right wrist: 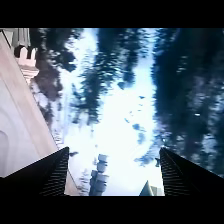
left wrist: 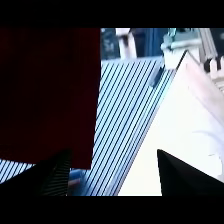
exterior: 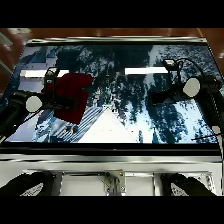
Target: Fold the shirts.
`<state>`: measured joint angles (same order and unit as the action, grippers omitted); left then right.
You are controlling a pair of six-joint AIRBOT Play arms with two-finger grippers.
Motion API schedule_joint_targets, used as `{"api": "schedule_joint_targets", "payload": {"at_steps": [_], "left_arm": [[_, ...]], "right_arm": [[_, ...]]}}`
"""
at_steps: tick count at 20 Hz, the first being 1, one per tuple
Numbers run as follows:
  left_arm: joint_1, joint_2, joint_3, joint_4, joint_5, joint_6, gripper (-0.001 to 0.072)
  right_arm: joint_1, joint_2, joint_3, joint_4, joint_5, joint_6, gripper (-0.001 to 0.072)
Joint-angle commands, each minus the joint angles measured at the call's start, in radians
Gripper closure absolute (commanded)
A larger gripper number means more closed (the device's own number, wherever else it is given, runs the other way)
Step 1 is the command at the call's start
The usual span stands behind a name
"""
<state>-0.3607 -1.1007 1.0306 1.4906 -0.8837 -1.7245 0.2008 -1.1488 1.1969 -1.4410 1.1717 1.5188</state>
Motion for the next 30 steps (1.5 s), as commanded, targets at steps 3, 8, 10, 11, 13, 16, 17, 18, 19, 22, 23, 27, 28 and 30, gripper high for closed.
{"api": "schedule_joint_targets", "payload": {"at_steps": [3, 8, 10, 11, 13, 16, 17, 18, 19, 22, 23, 27, 28, 30], "left_arm": [[0.016, -0.049, -0.001, 0.076, 0.245, -0.025, 0.0231], [0.242, -0.290, 0.269, 0.095, 0.220, -0.068, 0.0031], [0.324, -0.439, 0.449, 0.094, 0.085, -0.065, 0.0025], [0.359, -0.516, 0.537, 0.069, -0.003, -0.064, 0.0008], [0.410, -0.639, 0.664, -0.054, -0.132, -0.014, -0.0013], [0.433, -0.754, 0.737, -0.167, -0.174, 0.044, -0.0013], [0.433, -0.776, 0.738, -0.167, -0.172, 0.045, -0.0013], [0.433, -0.795, 0.738, -0.167, -0.175, 0.045, -0.0013], [0.433, -0.811, 0.738, -0.167, -0.184, 0.045, -0.0013], [0.429, -0.829, 0.738, -0.168, -0.190, 0.045, -0.0013], [0.428, -0.832, 0.738, -0.168, -0.195, 0.045, -0.0011], [0.428, -0.848, 0.738, -0.193, -0.259, 0.046, 0.0606], [0.429, -0.845, 0.738, -0.221, -0.271, 0.058, 0.0667], [0.428, -0.825, 0.739, -0.307, -0.292, 0.121, 0.0668]], "right_arm": [[0.001, 0.000, 0.000, 0.004, -0.003, 0.058, 0.0017], [0.002, -0.028, 0.000, 0.039, -0.004, 0.130, 0.0024], [0.002, -0.055, 0.000, 0.071, -0.003, 0.130, 0.0024], [0.002, -0.070, 0.000, 0.081, -0.002, 0.130, 0.0023], [0.002, -0.097, 0.000, 0.095, -0.001, 0.130, 0.0024], [0.002, -0.133, 0.000, 0.097, -0.002, 0.129, 0.0024], [0.002, -0.141, 0.000, 0.097, -0.002, 0.129, 0.0024], [0.002, -0.148, 0.000, 0.097, -0.002, 0.127, 0.0024], [0.002, -0.154, 0.000, 0.097, -0.002, 0.122, 0.0024], [0.002, -0.159, 0.000, 0.094, -0.005, 0.117, 0.0024], [0.002, -0.159, 0.000, 0.094, -0.005, 0.117, 0.0024], [0.002, -0.159, 0.000, 0.097, -0.004, 0.118, 0.0024], [0.002, -0.159, 0.000, 0.097, 0.000, 0.118, 0.0024], [0.002, -0.159, 0.000, 0.095, 0.011, 0.117, 0.0024]]}}
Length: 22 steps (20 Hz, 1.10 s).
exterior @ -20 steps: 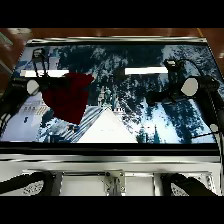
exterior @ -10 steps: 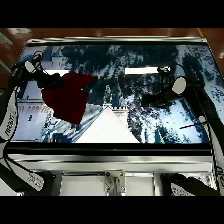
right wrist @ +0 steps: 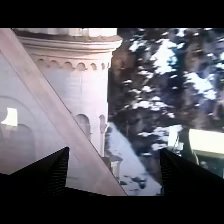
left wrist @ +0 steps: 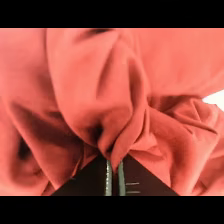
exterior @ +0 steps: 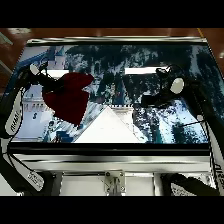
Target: Fold the shirts.
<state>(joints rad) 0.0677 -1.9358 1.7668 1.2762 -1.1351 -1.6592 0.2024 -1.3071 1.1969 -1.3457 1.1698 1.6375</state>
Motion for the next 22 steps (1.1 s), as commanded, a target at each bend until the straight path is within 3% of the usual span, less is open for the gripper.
{"api": "schedule_joint_targets", "payload": {"at_steps": [1, 5, 9, 14, 18, 22], "left_arm": [[-0.003, 0.032, 0.004, -0.129, -0.046, 0.066, 0.0668], [-0.073, 0.222, 0.004, -0.163, -0.051, 0.174, 0.0668], [-0.228, 0.485, 0.004, -0.163, -0.053, 0.189, 0.0668], [-0.501, 0.633, 0.003, -0.151, -0.052, 0.117, 0.0668], [-0.721, 0.576, -0.027, -0.020, -0.006, 0.008, 0.0668], [-0.866, 0.456, -0.129, -0.016, 0.136, -0.072, 0.0667]], "right_arm": [[0.000, -0.001, 0.000, -0.011, 0.021, -0.008, 0.0024], [0.000, 0.005, 0.009, -0.188, 0.099, -0.045, 0.0023], [0.000, 0.058, 0.041, -0.228, 0.302, -0.110, 0.0024], [0.000, 0.265, 0.042, -0.314, 0.325, -0.143, 0.0024], [0.000, 0.434, 0.042, -0.337, 0.371, -0.142, 0.0023], [0.000, 0.495, 0.041, -0.340, 0.491, -0.142, 0.0024]]}}
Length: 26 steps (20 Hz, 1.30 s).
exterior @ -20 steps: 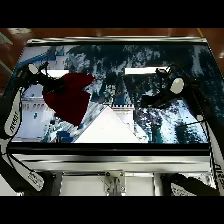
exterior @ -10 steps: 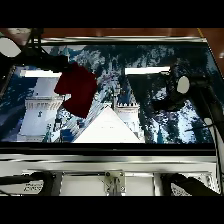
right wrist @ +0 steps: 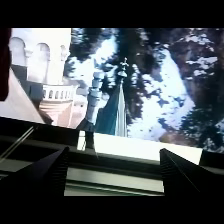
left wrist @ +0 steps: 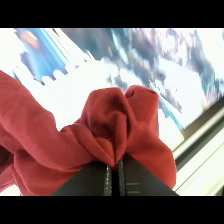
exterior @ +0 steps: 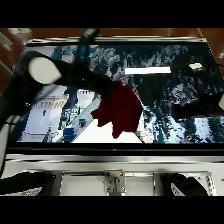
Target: Fold the shirts.
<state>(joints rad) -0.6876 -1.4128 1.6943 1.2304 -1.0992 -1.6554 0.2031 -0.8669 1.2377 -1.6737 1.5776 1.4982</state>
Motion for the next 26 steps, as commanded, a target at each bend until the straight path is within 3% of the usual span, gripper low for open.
{"api": "schedule_joint_targets", "payload": {"at_steps": [1, 2, 3, 4, 6, 10, 14, 18, 21, 23, 26], "left_arm": [[-0.135, -0.111, -0.068, 0.018, 0.138, -0.096, 0.0648], [-0.144, -0.148, -0.062, -0.013, 0.154, -0.093, 0.0394], [-0.138, -0.171, -0.056, -0.044, 0.156, -0.098, 0.0018], [-0.117, -0.175, -0.054, -0.057, 0.137, -0.097, -0.0009], [-0.023, -0.155, -0.049, -0.056, 0.019, -0.080, -0.0009], [0.257, -0.100, -0.053, -0.056, -0.261, 0.037, -0.0007], [0.470, -0.077, -0.213, -0.146, -0.334, 0.079, -0.0008], [0.506, -0.078, -0.522, -0.417, -0.234, 0.216, -0.0008], [0.445, -0.079, -0.688, -0.449, -0.051, 0.251, -0.0009], [0.399, -0.084, -0.740, -0.536, 0.052, 0.321, -0.0009], [0.323, -0.094, -0.750, -0.584, 0.136, 0.355, -0.0009]], "right_arm": [[-0.001, 0.055, 0.000, -0.012, 0.102, 0.000, 0.0023], [-0.001, 0.055, 0.000, -0.012, 0.097, 0.010, 0.0024], [-0.001, 0.055, 0.000, -0.012, 0.079, 0.024, 0.0023], [-0.001, 0.055, 0.000, -0.012, 0.055, 0.041, 0.0024], [-0.001, 0.055, -0.002, -0.019, 0.000, 0.073, 0.0024], [-0.001, 0.030, -0.052, -0.100, -0.054, 0.099, 0.0023], [-0.001, -0.070, -0.152, -0.059, -0.097, 0.096, 0.0024], [-0.009, -0.198, -0.201, 0.042, -0.177, 0.078, 0.0023], [-0.124, -0.282, -0.201, 0.276, -0.192, -0.018, 0.0024], [-0.242, -0.317, -0.201, 0.433, -0.182, -0.057, 0.0023], [-0.388, -0.325, -0.201, 0.529, -0.179, -0.071, 0.0023]]}}
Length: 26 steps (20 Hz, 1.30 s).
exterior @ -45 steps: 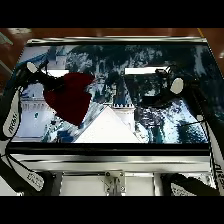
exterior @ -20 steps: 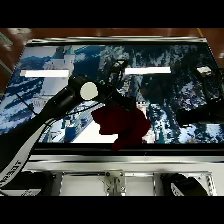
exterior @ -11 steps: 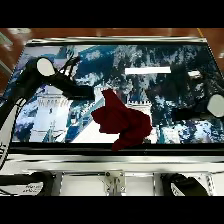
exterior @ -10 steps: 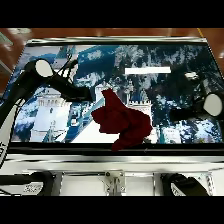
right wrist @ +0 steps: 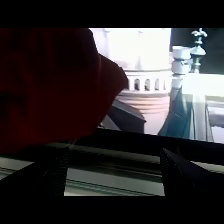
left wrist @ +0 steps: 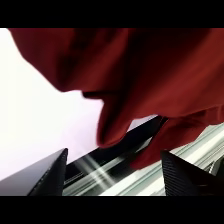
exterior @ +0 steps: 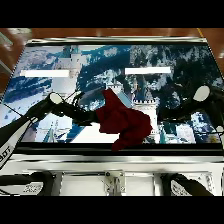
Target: Fold the shirts.
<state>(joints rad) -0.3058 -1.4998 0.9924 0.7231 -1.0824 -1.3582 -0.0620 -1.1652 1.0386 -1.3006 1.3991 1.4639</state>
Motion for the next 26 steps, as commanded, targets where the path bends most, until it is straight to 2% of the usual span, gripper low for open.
{"api": "schedule_joint_targets", "payload": {"at_steps": [1, 5, 6, 7, 8, 11, 14, 18, 22, 23, 24, 25, 26], "left_arm": [[-0.082, -0.019, -0.048, -0.077, 0.139, 0.057, -0.0008], [-0.142, -0.081, -0.045, -0.134, 0.189, 0.064, 0.0007], [-0.153, -0.086, -0.045, -0.150, 0.212, 0.064, 0.0188], [-0.159, -0.085, -0.045, -0.160, 0.232, 0.065, 0.0536], [-0.163, -0.084, -0.042, -0.161, 0.238, 0.071, 0.0645], [-0.162, -0.073, -0.033, -0.163, 0.236, 0.083, 0.0667], [-0.162, -0.044, -0.032, -0.163, 0.233, 0.083, 0.0667], [-0.162, -0.011, -0.032, -0.163, 0.233, 0.082, 0.0668], [-0.161, 0.025, -0.031, -0.163, 0.234, 0.082, 0.0668], [-0.160, 0.034, -0.031, -0.163, 0.235, 0.083, 0.0668], [-0.156, 0.043, -0.031, -0.155, 0.238, 0.082, 0.0669], [-0.152, 0.054, -0.031, -0.144, 0.240, 0.082, 0.0669], [-0.144, 0.071, -0.031, -0.127, 0.245, 0.082, 0.0669]], "right_arm": [[-0.156, -0.027, -0.002, 0.156, 0.012, -0.037, 0.0023], [-0.211, -0.027, -0.002, 0.154, 0.051, -0.054, 0.0023], [-0.211, -0.027, -0.003, 0.148, 0.051, -0.060, 0.0023], [-0.208, -0.030, -0.010, 0.147, 0.044, -0.062, 0.0022], [-0.207, -0.038, -0.026, 0.151, 0.039, -0.071, 0.0014], [-0.207, -0.091, -0.101, 0.156, 0.026, -0.090, 0.0014], [-0.190, -0.145, -0.175, 0.246, -0.029, -0.148, 0.0015], [-0.053, -0.208, -0.231, 0.368, -0.111, -0.228, 0.0015], [0.105, -0.256, -0.230, 0.352, -0.277, -0.204, 0.0025], [0.126, -0.259, -0.230, 0.352, -0.307, -0.192, 0.0138], [0.137, -0.257, -0.227, 0.349, -0.312, -0.195, 0.0491], [0.138, -0.253, -0.217, 0.352, -0.307, -0.190, 0.0624], [0.136, -0.241, -0.200, 0.348, -0.282, -0.192, 0.0637]]}}
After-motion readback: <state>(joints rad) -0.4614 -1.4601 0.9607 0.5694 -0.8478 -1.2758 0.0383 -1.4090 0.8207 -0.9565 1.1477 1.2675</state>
